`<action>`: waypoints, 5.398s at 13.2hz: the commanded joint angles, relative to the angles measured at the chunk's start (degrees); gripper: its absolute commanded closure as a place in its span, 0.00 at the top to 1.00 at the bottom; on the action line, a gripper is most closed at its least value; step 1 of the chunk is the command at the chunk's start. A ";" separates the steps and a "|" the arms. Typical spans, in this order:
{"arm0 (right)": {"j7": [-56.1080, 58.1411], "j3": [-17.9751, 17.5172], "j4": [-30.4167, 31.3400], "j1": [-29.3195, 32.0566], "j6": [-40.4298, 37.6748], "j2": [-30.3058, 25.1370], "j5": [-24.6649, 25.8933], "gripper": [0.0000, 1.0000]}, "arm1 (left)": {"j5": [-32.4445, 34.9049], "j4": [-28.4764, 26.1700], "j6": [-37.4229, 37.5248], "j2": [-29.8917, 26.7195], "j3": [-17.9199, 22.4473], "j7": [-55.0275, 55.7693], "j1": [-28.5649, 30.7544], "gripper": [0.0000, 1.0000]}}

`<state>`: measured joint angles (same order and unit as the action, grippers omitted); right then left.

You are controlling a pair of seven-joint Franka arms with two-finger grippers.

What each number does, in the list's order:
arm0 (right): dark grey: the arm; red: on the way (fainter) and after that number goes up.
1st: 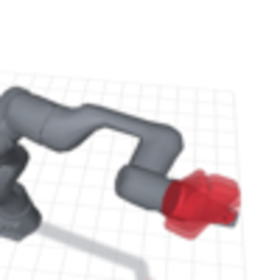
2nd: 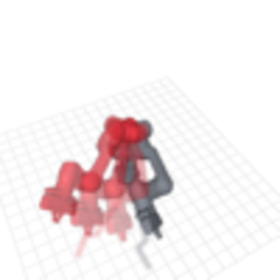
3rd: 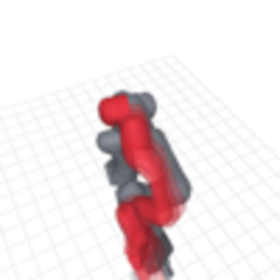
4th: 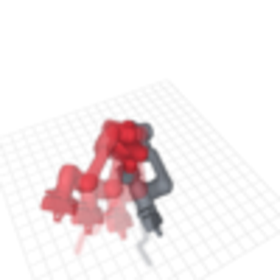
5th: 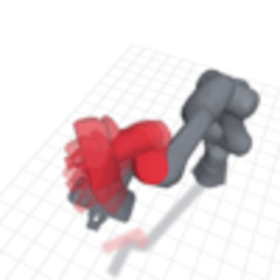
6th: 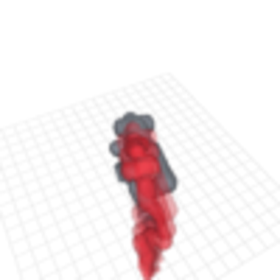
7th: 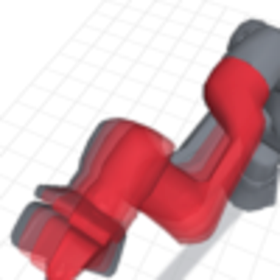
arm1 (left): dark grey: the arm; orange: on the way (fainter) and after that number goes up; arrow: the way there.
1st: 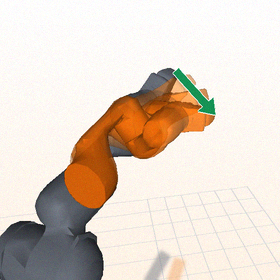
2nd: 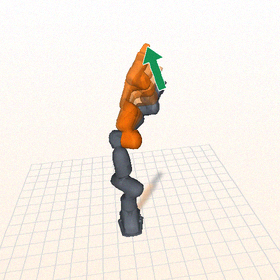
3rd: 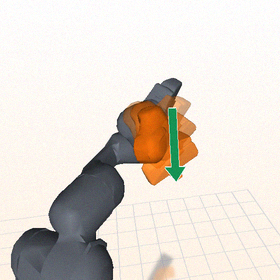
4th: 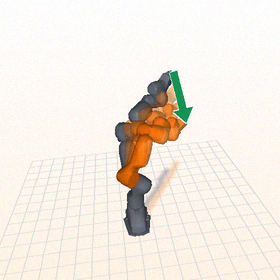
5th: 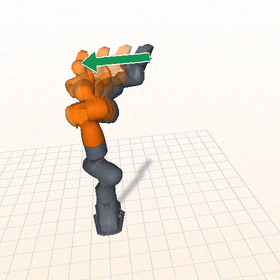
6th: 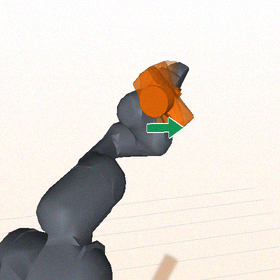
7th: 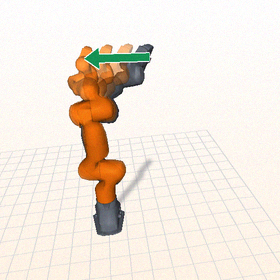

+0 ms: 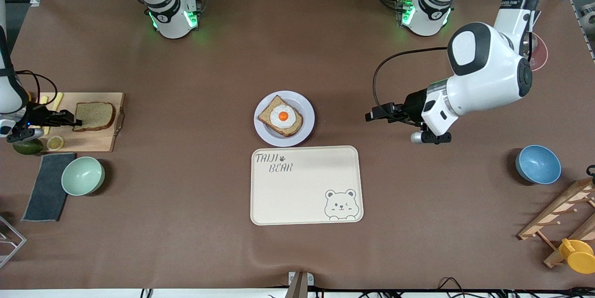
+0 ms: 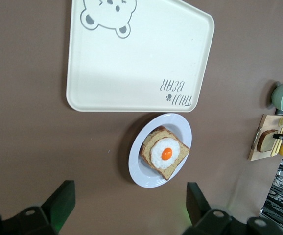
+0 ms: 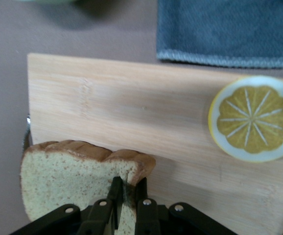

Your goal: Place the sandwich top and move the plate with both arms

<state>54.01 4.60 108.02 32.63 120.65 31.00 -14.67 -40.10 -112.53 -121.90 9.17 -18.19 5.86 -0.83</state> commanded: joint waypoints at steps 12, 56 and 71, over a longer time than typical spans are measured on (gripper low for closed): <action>-20.60 -7.23 -12.13 -9.23 -20.28 -3.66 -4.22 0.00 | -18.08 -10.42 -15.73 -2.93 -5.72 -8.05 0.21 1.00; -55.41 -7.50 9.31 -63.04 22.35 -5.77 -32.53 0.06 | -61.58 -18.34 -25.14 0.59 -12.40 -39.08 -3.04 1.00; -56.91 -6.45 5.45 -55.23 12.85 -8.41 -31.65 1.00 | -75.55 -20.27 -25.84 7.61 -12.75 -60.07 -5.50 1.00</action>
<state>-2.89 -1.53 113.50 -25.28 134.90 23.81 -46.08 -112.51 -133.51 -147.20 15.02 -30.52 -49.86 -6.46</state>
